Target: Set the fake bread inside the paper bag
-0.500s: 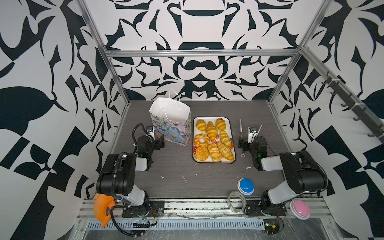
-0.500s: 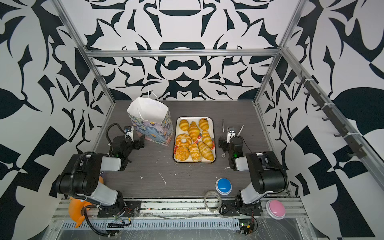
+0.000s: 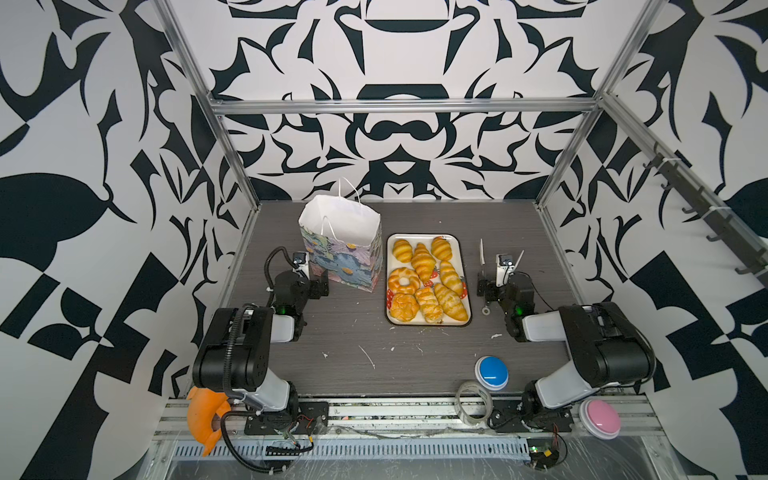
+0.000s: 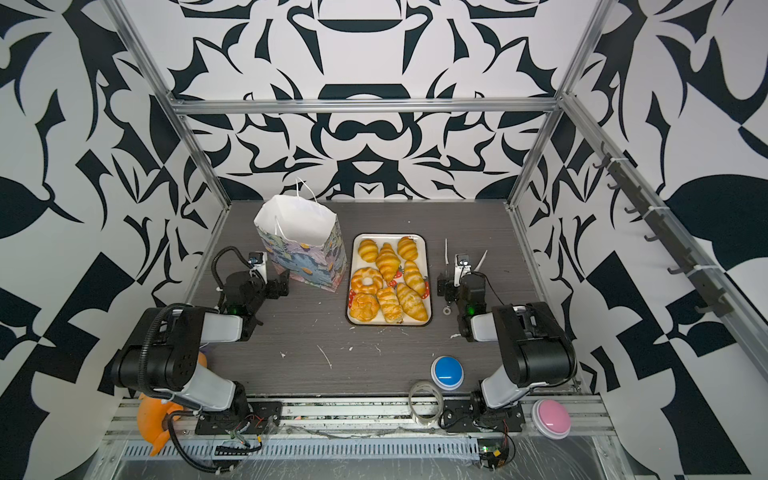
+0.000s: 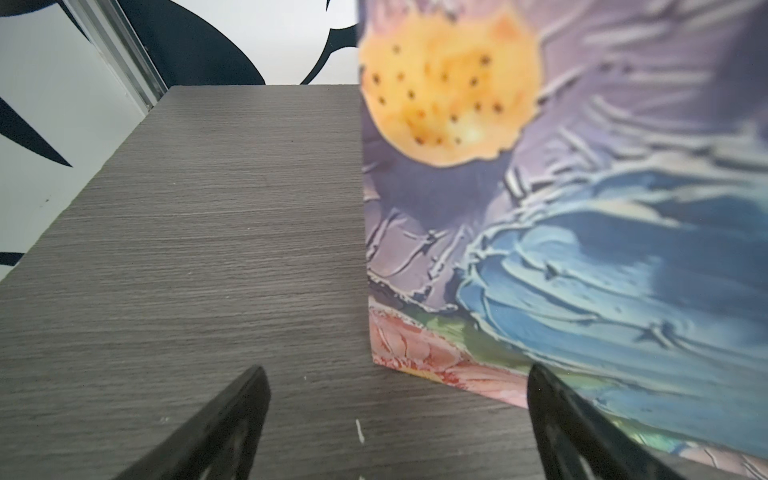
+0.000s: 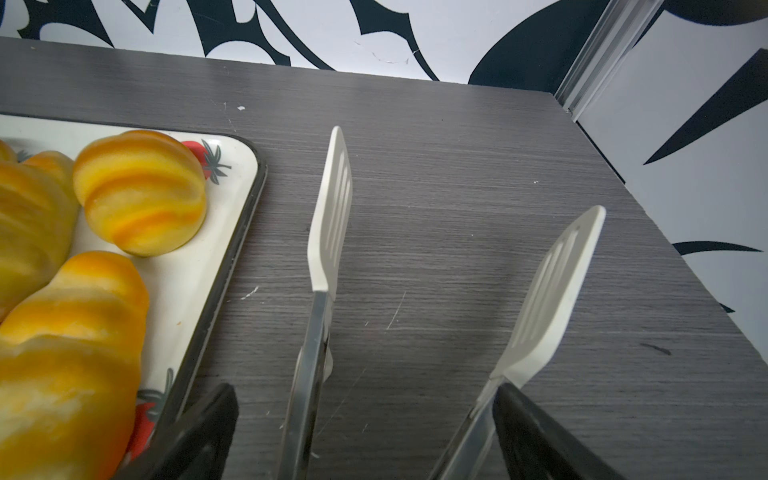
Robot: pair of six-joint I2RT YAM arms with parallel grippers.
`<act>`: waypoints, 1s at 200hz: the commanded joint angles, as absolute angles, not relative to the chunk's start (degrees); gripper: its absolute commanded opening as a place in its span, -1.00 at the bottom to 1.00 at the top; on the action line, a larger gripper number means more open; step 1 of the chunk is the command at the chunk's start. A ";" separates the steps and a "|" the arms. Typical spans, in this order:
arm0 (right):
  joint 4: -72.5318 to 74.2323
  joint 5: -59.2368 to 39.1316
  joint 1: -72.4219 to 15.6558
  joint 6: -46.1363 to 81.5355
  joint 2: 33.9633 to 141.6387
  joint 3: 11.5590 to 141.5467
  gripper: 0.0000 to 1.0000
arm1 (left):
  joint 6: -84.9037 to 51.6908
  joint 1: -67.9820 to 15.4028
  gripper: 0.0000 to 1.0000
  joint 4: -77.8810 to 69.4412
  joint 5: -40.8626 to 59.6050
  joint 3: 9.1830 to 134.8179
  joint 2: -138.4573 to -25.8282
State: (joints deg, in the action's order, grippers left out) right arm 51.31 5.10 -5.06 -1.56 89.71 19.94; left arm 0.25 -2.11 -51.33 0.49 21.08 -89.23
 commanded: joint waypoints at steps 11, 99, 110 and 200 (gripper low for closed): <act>53.09 4.84 -5.01 -1.94 89.13 19.92 0.99 | 0.47 -1.93 0.98 -51.94 1.23 21.62 -89.56; 53.25 5.01 -5.01 -1.93 89.12 19.78 0.99 | 0.97 -1.84 0.98 -51.90 1.52 21.71 -89.53; 53.26 4.97 -5.02 -1.87 89.12 19.78 0.99 | 0.96 -1.85 0.98 -51.86 1.57 21.62 -89.48; 48.50 15.02 -5.20 1.85 86.40 21.60 0.99 | -0.75 -1.93 0.99 -55.38 -2.26 19.44 -88.64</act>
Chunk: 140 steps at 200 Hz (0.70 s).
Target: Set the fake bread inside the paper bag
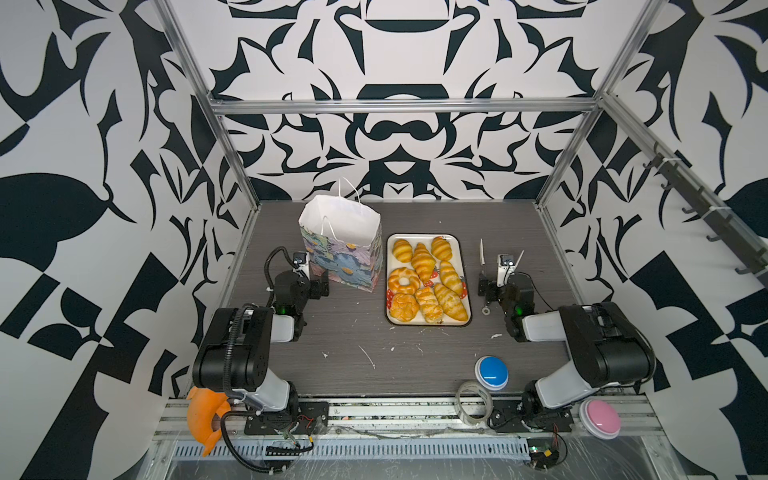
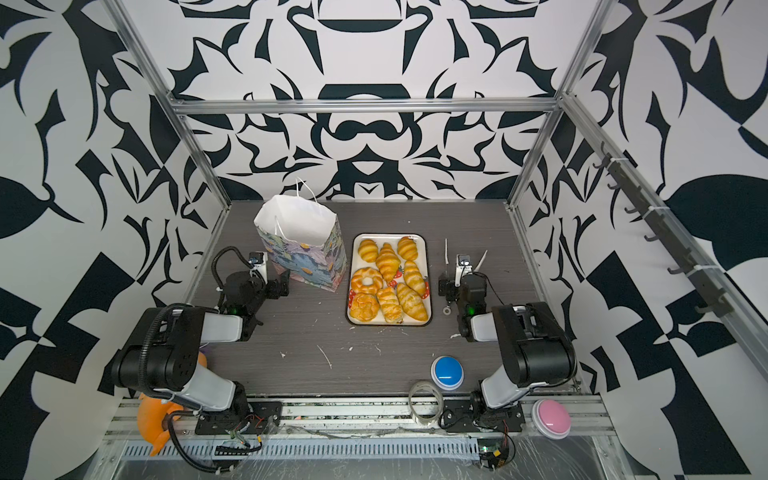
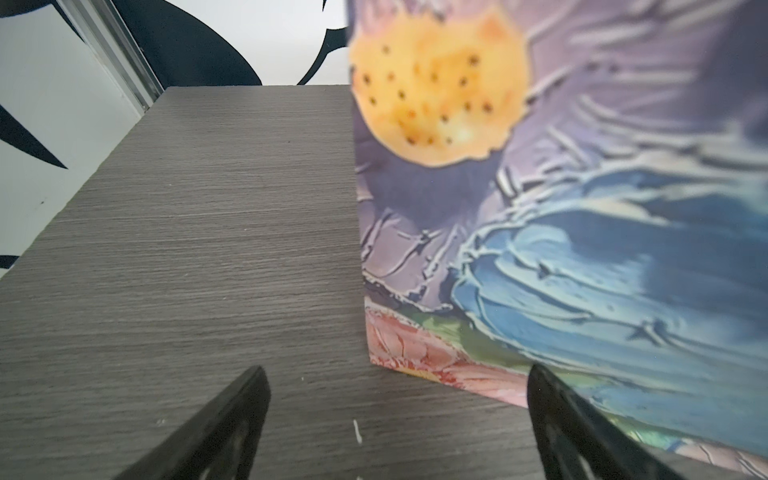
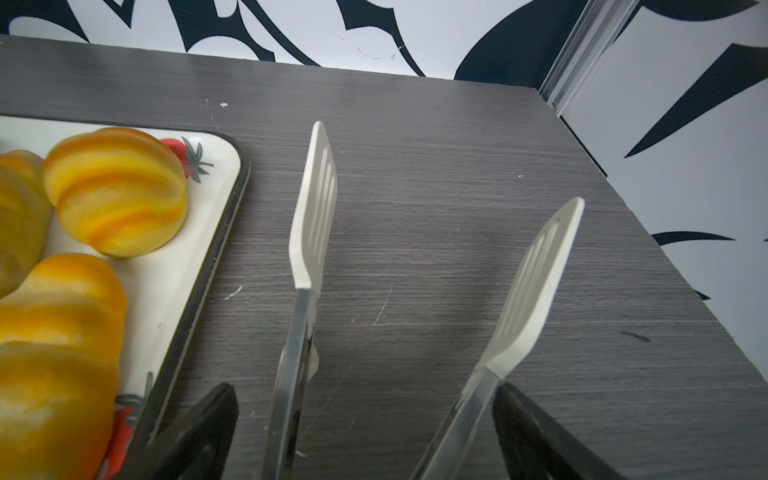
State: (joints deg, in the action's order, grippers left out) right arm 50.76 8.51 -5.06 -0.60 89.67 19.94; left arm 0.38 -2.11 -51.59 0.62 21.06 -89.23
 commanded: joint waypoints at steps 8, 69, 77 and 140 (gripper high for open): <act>42.32 16.39 -5.30 2.35 84.10 23.57 0.99 | -1.60 -2.02 0.99 -57.53 -4.37 17.70 -87.37; -5.25 37.30 -5.18 24.63 76.05 46.20 0.99 | -6.76 -5.60 0.98 -41.68 -16.61 15.56 -66.78; -10.36 37.91 -5.11 26.96 76.09 49.68 0.99 | -8.60 -5.76 0.98 -35.81 -17.65 17.38 -64.09; -21.33 24.75 -5.21 32.08 75.53 57.84 0.99 | -26.46 -5.89 0.98 -6.70 -22.89 28.26 -51.25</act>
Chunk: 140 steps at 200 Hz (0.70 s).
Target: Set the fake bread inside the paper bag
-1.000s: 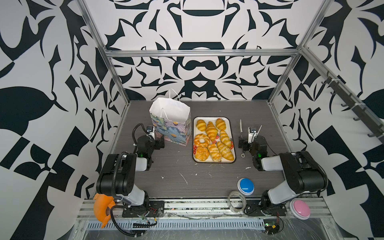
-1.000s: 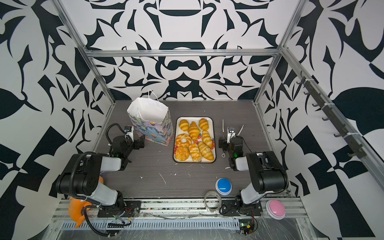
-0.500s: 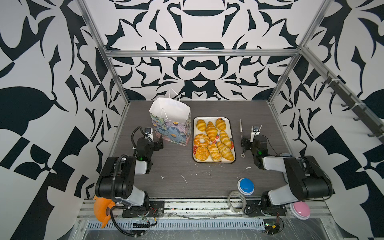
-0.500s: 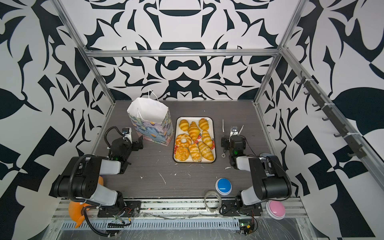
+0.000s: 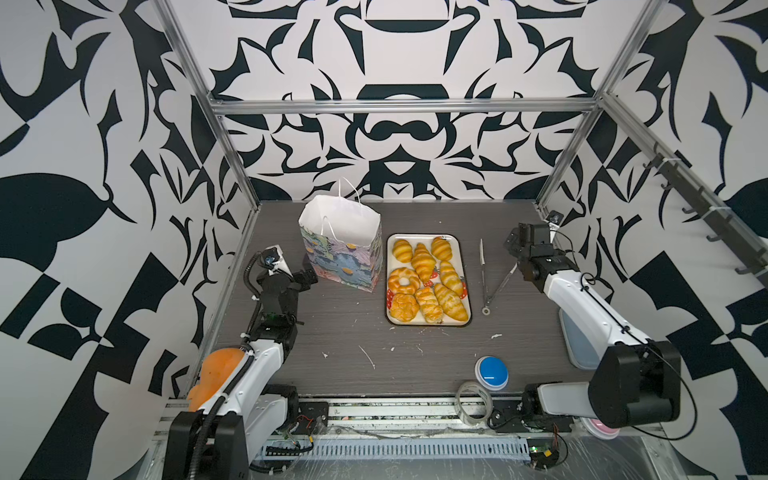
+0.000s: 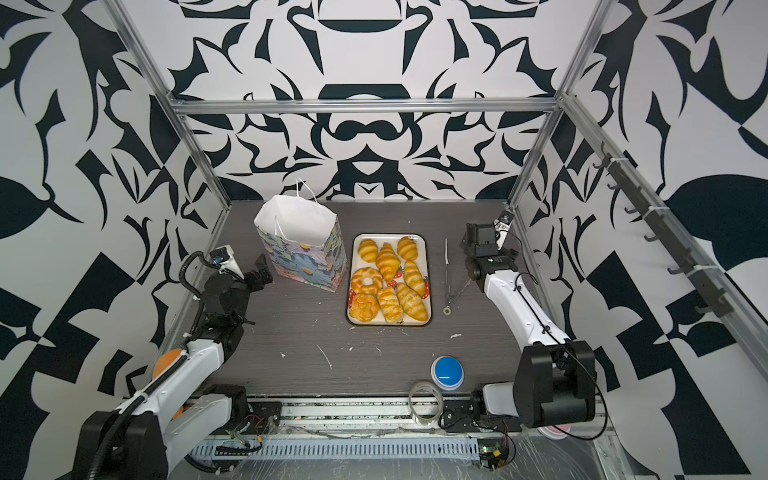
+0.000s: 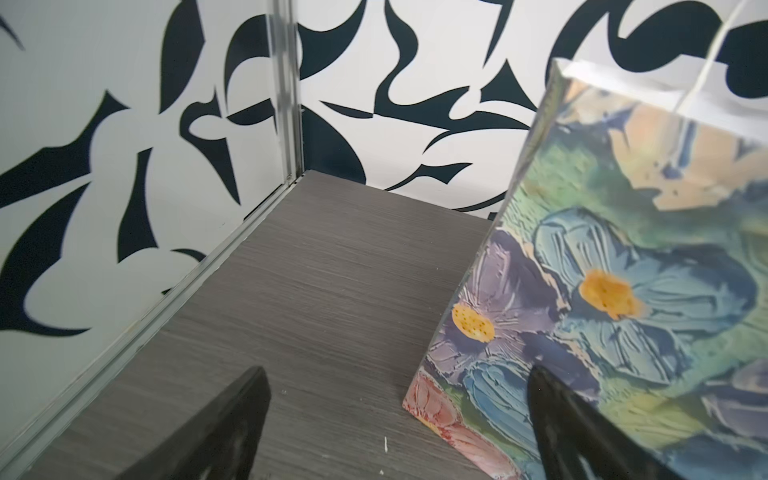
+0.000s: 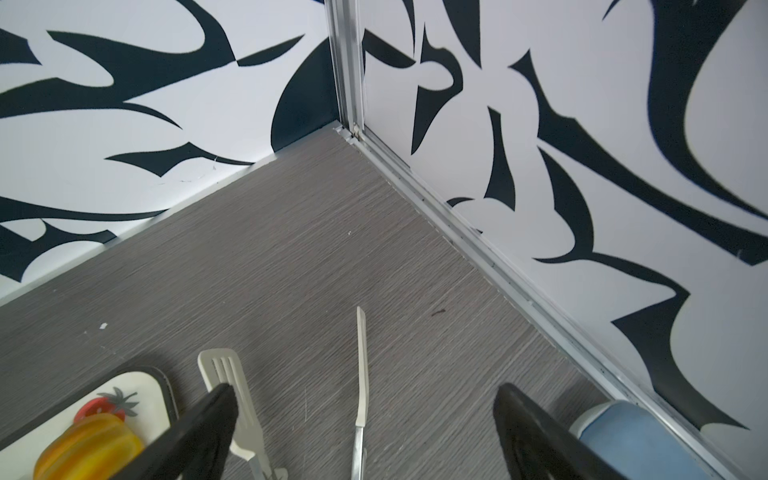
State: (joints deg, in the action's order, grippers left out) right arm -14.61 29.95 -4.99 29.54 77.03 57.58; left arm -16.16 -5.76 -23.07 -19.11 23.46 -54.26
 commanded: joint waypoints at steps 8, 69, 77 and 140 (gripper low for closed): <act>-21.44 21.97 -5.25 31.14 75.32 57.74 0.99 | -29.72 -5.87 0.98 -0.78 -23.87 30.98 -50.79; -30.58 18.26 -5.27 30.48 79.58 60.94 0.99 | -31.26 -5.89 0.98 21.58 -16.39 48.88 -54.55; -30.75 17.51 -5.25 29.83 80.57 60.92 0.99 | -30.99 -5.89 0.98 22.79 -15.84 50.39 -54.53; -31.98 22.72 -8.73 27.42 85.71 61.75 0.99 | -26.81 -5.80 0.99 28.45 -7.05 64.25 -61.30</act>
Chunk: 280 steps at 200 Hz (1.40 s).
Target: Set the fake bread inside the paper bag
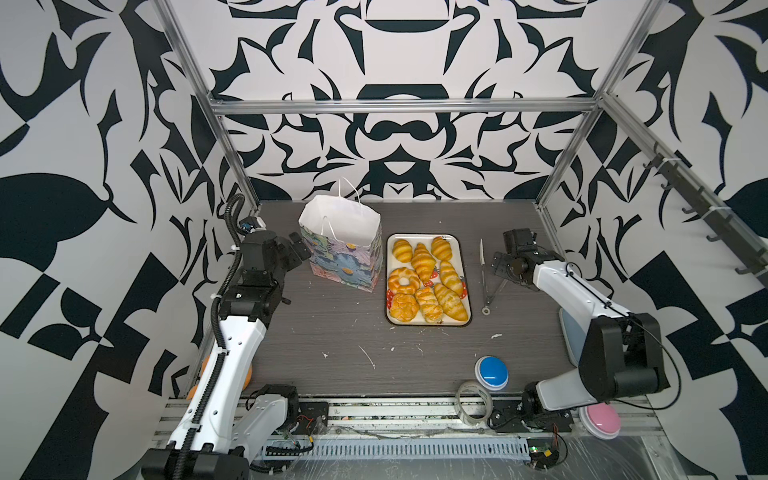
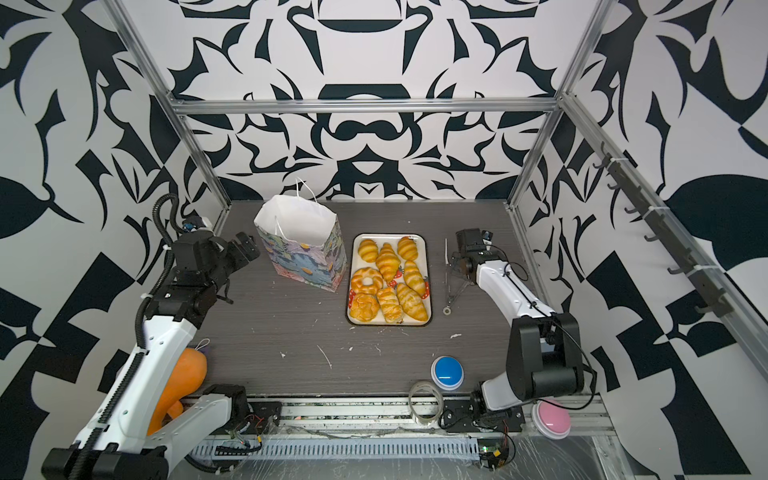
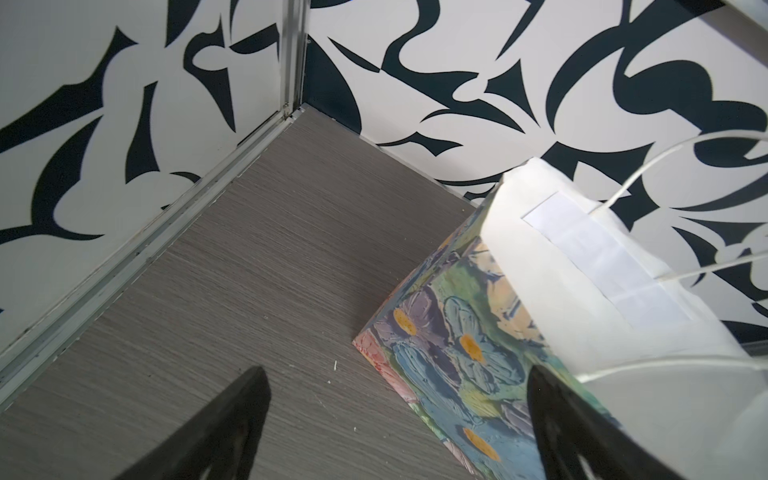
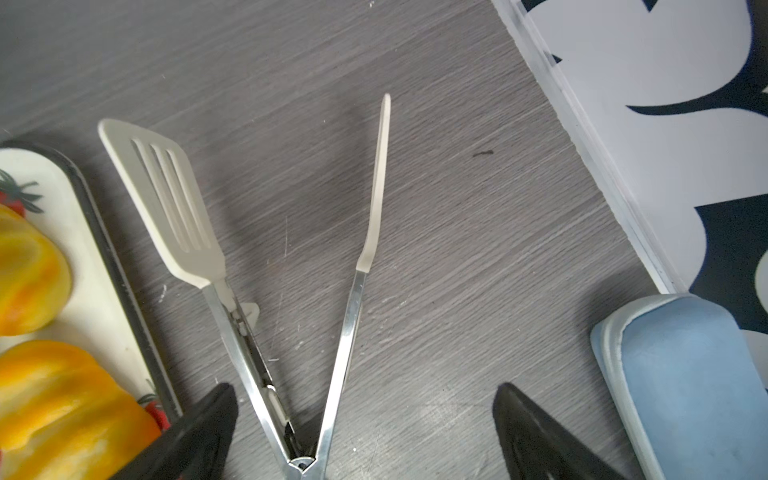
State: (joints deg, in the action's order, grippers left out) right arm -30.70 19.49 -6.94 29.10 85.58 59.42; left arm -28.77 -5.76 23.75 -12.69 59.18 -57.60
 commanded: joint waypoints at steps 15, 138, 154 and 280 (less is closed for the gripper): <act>-32.58 22.58 -8.74 27.84 87.05 62.35 0.99 | -25.32 -5.80 0.98 31.19 -5.53 68.20 -64.19; -30.69 13.33 -8.78 27.12 96.40 64.79 0.99 | -21.51 -3.02 1.00 32.50 -1.06 75.77 -68.99; -30.55 13.19 -8.78 26.98 97.22 64.72 0.99 | -21.60 -2.23 0.99 32.47 -0.17 75.59 -69.54; -26.89 12.75 -8.05 25.25 102.48 63.54 0.76 | -23.46 1.05 1.00 32.35 7.73 77.19 -74.69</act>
State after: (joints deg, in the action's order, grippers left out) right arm -27.27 11.60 -8.45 25.80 102.37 62.76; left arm -22.96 0.75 31.99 6.11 76.14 -74.81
